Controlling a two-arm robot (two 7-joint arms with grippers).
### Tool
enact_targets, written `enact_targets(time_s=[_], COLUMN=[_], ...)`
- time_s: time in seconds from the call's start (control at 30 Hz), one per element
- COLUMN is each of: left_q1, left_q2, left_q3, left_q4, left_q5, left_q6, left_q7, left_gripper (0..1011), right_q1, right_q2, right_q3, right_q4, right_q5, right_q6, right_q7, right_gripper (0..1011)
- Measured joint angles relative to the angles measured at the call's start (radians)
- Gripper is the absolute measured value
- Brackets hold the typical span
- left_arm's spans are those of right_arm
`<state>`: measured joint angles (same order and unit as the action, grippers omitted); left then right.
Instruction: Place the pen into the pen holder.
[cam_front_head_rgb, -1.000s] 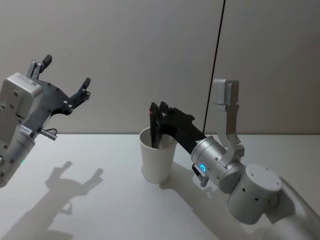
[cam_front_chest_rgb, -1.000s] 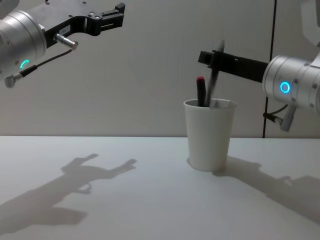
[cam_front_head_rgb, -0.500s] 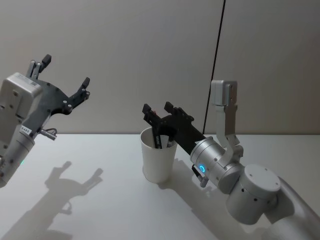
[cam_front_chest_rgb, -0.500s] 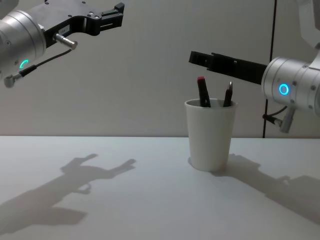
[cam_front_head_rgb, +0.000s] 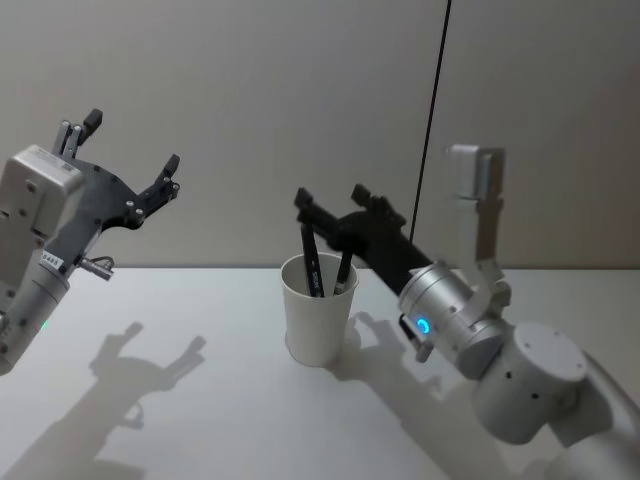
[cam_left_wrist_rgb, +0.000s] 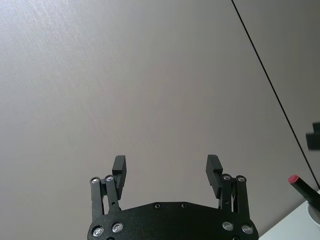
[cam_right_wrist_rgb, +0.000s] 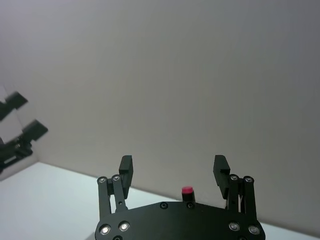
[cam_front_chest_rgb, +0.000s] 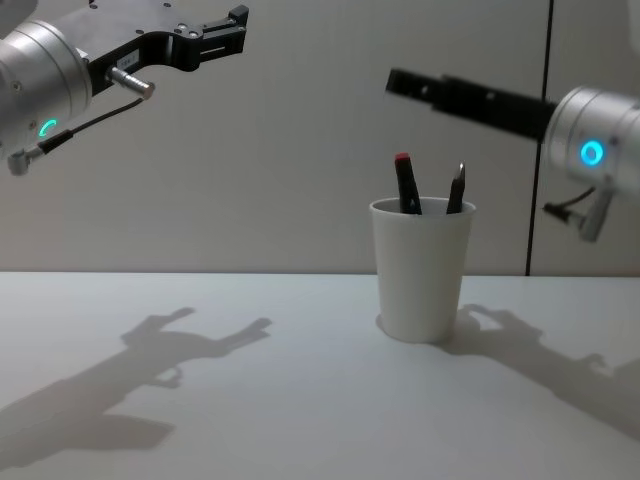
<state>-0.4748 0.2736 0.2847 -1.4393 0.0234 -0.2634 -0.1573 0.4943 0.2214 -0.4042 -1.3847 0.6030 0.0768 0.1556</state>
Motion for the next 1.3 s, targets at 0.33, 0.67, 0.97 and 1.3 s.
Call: enact_targets(time_s=[0.33, 0.67, 0.97, 1.3], left_q1=[0.0, 0.007, 0.067, 0.158], left_q2=[0.0, 0.004, 0.031, 0.072], left_q3=[0.0, 0.005, 0.049, 0.114], left_q4=[0.0, -0.004, -0.053, -0.125], left_q5=[0.0, -0.005, -0.063, -0.15], left_q6=[0.0, 0.006, 0.078, 0.185], left_q7=[0.0, 0.003, 0.041, 0.098], left_gripper=[1003, 1003, 1003, 1003], right_q1=[-0.07, -0.11, -0.166, -0.262], right_q2=[0.05, 0.07, 0.076, 0.088], right_q3=[0.1, 0.149, 0.153, 0.16], right_q4=[-0.148, -0.208, -0.232, -0.274], right_q5=[0.033, 0.044, -0.008, -0.095], right_q6=[-0.036, -0.048, -0.047, -0.046], right_q7=[-0.007, -0.02, -0.029, -0.046], right_gripper=[1001, 1001, 1001, 1001])
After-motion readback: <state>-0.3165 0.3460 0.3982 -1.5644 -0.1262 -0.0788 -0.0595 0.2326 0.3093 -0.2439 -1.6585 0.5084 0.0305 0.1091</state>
